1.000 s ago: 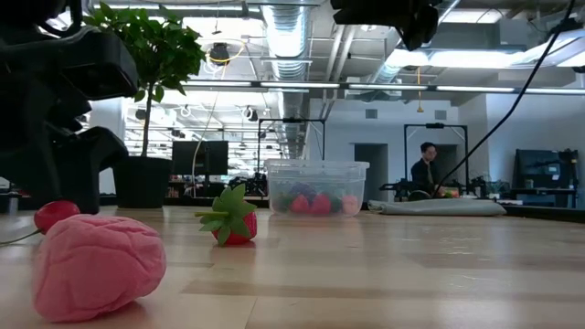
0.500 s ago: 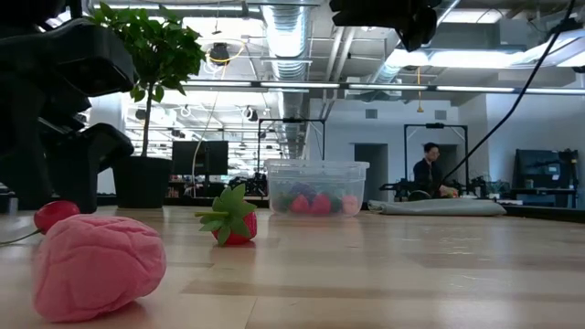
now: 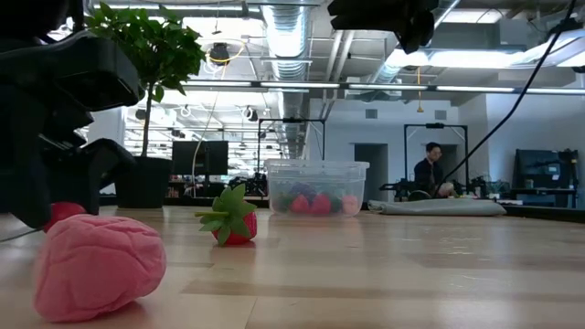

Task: Pick and placing Produce into tupperware
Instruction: Put the cherry into the container

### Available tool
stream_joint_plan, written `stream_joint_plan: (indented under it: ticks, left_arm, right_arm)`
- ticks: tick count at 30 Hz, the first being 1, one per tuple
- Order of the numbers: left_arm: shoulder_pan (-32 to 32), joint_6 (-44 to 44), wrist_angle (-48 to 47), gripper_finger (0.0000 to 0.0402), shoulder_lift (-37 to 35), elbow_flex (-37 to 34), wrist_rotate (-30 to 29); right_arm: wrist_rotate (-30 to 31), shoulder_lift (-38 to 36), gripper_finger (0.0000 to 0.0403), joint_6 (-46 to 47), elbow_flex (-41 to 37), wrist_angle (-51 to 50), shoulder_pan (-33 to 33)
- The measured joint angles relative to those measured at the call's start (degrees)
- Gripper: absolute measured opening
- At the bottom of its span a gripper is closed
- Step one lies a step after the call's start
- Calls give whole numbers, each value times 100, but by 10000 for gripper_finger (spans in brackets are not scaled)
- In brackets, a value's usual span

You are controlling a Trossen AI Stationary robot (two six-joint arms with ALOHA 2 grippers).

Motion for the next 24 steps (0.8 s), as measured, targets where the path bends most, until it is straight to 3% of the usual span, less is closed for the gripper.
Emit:
stream_joint_plan:
  ticks: [11,24]
  left_arm:
    - [0,5,-93,191,0,7,0]
    - [4,-32,-94,148,7,0,-95]
  right_arm:
    - [-13,0,113,0,0,-34,0]
    - [-11,0,113,0,0,-81,0]
